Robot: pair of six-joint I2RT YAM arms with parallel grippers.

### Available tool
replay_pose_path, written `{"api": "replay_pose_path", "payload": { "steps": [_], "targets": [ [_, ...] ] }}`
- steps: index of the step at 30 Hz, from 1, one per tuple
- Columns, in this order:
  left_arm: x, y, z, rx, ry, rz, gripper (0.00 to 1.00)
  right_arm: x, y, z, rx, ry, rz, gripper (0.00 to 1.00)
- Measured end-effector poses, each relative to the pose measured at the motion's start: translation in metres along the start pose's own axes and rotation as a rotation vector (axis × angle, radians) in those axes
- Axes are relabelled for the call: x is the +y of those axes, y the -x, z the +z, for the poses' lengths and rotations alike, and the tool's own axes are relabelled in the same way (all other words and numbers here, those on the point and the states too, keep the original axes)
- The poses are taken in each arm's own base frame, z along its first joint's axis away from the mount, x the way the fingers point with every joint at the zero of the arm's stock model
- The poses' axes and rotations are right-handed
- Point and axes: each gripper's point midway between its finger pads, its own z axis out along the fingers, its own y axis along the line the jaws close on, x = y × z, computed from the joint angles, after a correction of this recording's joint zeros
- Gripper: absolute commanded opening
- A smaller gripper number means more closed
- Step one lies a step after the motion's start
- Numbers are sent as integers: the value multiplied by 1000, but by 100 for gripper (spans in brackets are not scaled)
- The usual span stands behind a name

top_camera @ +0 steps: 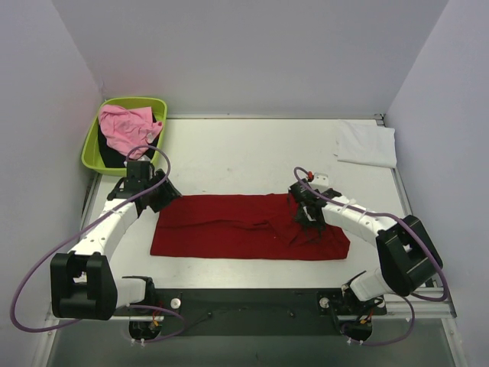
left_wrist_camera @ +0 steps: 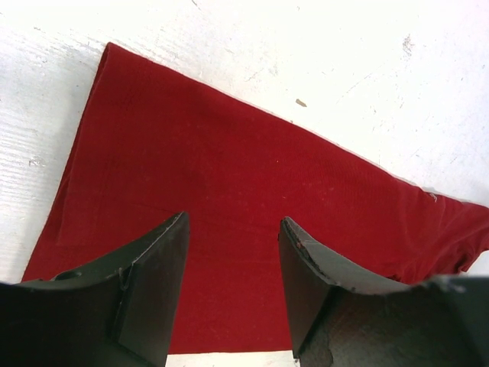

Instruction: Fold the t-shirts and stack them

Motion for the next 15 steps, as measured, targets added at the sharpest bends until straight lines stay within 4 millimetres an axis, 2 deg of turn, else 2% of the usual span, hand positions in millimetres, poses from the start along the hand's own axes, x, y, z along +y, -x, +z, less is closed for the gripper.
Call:
{"api": "replay_pose_path", "payload": {
  "steps": [3,4,10,15],
  "targets": [
    [0,0,0,1,0,1,60,1,0,0,2,4,5,8],
    [0,0,0,1,1,2,60,1,-1,0,3,5,6,0],
    [0,0,1,2,1,1,60,3,-5,-1,7,11,5,0],
    [0,0,0,3,-1,1,60,11,-14,-17,-8,42,-26,0]
  ]
}}
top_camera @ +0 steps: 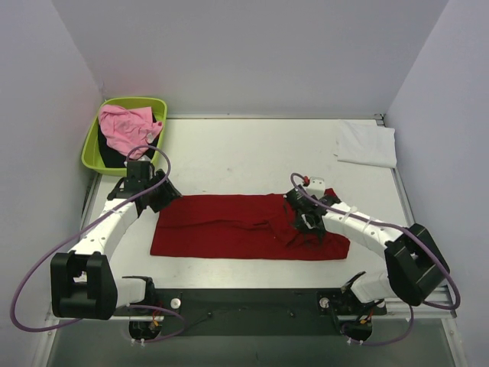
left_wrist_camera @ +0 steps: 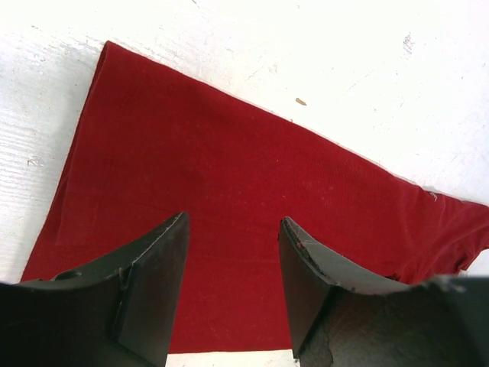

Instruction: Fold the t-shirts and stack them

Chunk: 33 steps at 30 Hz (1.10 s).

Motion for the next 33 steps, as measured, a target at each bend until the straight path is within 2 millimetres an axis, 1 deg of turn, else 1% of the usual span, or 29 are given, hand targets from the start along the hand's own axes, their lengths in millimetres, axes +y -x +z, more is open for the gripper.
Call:
{"api": "replay_pose_path", "payload": {
  "steps": [7,12,13,15,16,17,19,20,21,23,26,31,33],
  "targets": [
    [-3,-1,-1,7,-15,0,60,21,-19,-37,-42,76,-63,0],
    [-5,-1,-2,9,-30,1,60,20,-34,-46,-41,60,-98,0],
    [-6,-2,-3,10,-32,1,60,19,-37,-47,-40,54,-103,2],
    [-7,-2,-4,11,-40,2,60,17,-42,-48,-39,42,-111,13],
    [-8,-2,-4,12,-43,1,60,16,-46,-49,-36,36,-116,15],
    [-8,-2,-4,10,-47,2,60,15,-49,-50,-35,31,-122,28],
    [-8,-3,-5,10,-52,3,60,13,-52,-51,-35,21,-128,39],
    [-8,-4,-5,11,-53,3,60,11,-54,-52,-37,14,-138,50],
    [-7,-5,-5,12,-53,2,60,10,-55,-53,-38,9,-141,54],
    [-6,-7,-5,15,-53,2,60,8,-56,-54,-43,-4,-148,58],
    [-6,-8,-5,16,-55,3,60,10,-52,-62,-58,-5,-162,58],
    [-8,-6,-7,8,-61,4,60,37,-32,-81,-107,50,-155,57],
    [-8,-6,-8,7,-62,4,60,51,-30,-85,-116,66,-174,55]
  ]
}}
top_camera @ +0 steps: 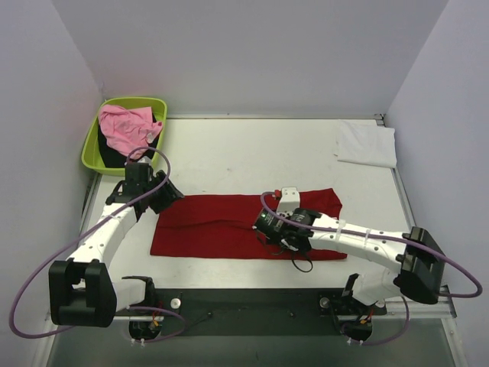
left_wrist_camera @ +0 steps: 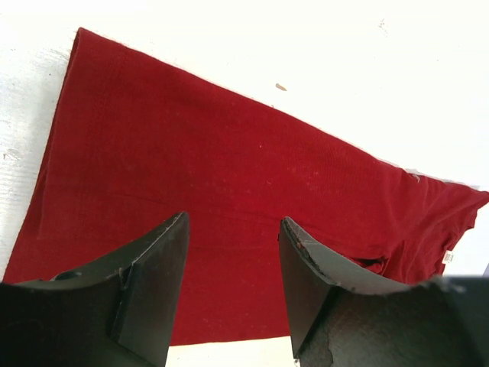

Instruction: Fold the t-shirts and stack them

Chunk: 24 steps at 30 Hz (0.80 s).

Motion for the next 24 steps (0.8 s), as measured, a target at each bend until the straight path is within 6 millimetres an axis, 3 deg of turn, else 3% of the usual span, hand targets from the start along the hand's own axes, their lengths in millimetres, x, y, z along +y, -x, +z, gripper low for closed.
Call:
{"api": "replay_pose_path", "payload": {
  "steps": [6,11,24],
  "targets": [
    [1,-1,0,0,1,0,60,30,-11,11,25,0,-91,52],
    [1,1,-2,-8,-1,0,60,33,-22,23,52,-23,-132,50],
    [4,3,-3,-14,3,-3,60,34,-29,39,71,-53,-159,40]
  ]
}}
